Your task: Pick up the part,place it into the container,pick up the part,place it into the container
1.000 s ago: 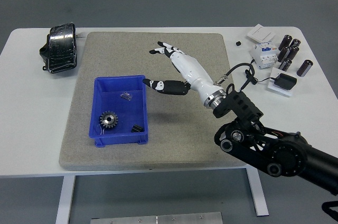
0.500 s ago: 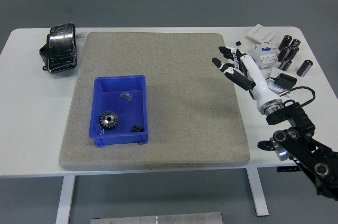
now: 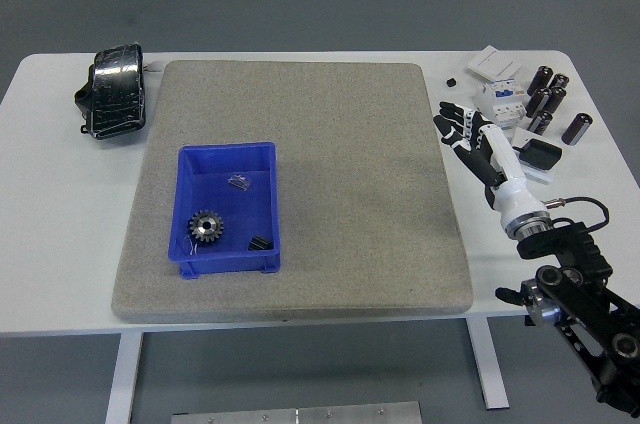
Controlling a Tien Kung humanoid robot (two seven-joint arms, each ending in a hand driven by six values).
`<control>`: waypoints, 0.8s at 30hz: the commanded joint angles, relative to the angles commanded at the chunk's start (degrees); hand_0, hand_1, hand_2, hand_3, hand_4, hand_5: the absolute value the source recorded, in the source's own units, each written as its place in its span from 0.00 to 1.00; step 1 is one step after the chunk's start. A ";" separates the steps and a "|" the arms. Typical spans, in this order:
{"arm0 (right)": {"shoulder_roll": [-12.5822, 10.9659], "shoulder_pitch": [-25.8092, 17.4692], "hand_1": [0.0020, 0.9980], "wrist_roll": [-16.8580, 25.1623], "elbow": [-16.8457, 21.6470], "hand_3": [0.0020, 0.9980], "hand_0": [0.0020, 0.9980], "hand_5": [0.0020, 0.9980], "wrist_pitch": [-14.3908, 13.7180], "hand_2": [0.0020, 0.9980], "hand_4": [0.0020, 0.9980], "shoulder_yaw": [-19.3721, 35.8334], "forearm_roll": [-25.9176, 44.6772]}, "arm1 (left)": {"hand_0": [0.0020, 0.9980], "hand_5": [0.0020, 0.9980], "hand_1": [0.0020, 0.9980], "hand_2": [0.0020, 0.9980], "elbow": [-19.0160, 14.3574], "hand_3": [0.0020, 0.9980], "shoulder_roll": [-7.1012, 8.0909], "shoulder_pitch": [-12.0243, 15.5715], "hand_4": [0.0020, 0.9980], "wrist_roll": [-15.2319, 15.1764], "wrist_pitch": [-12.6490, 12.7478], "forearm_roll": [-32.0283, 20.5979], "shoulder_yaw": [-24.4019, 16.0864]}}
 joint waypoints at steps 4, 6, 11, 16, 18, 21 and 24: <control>0.25 -0.33 0.83 0.55 0.50 0.82 0.78 0.77 1.47 0.84 1.00 1.35 3.98 | 0.69 0.26 0.68 0.67 0.07 0.64 -0.24 0.08 0.74 -0.39 0.10 -1.07 0.69; 0.32 -0.40 0.83 0.76 0.46 0.82 0.78 0.77 2.49 0.84 1.00 1.78 6.03 | 0.69 0.26 0.68 0.67 0.10 0.64 -0.34 0.03 0.74 -0.68 0.19 -1.64 1.09; 0.53 -0.64 0.80 1.10 0.52 0.82 0.78 0.78 5.51 0.80 1.00 2.81 11.60 | 0.69 0.26 0.68 0.67 0.22 0.64 -0.44 -0.08 0.74 -1.51 0.61 -2.75 1.86; 0.71 -0.60 0.78 0.98 1.09 0.81 0.77 0.78 6.65 0.77 1.00 3.48 14.44 | 0.69 0.26 0.68 0.67 -0.20 0.64 -0.48 -0.26 0.74 -0.43 0.41 0.74 0.16; 0.88 -0.36 0.78 0.80 1.03 0.81 0.77 0.78 6.71 0.77 1.00 3.51 14.73 | 0.69 0.26 0.68 0.67 -0.39 0.64 -0.40 -0.36 0.74 0.00 0.30 1.68 -0.30; 1.24 -0.14 0.76 0.72 0.98 0.78 0.75 0.76 6.68 0.74 0.98 3.65 14.79 | 0.69 0.25 0.68 0.67 -0.47 0.64 -0.16 -0.45 0.74 -0.19 0.28 1.06 0.32; 1.50 0.10 0.76 0.66 1.15 0.78 0.75 0.76 6.65 0.74 0.98 3.78 14.65 | 0.69 0.25 0.68 0.67 -0.41 0.64 0.15 -0.45 0.74 -0.38 0.52 0.46 0.64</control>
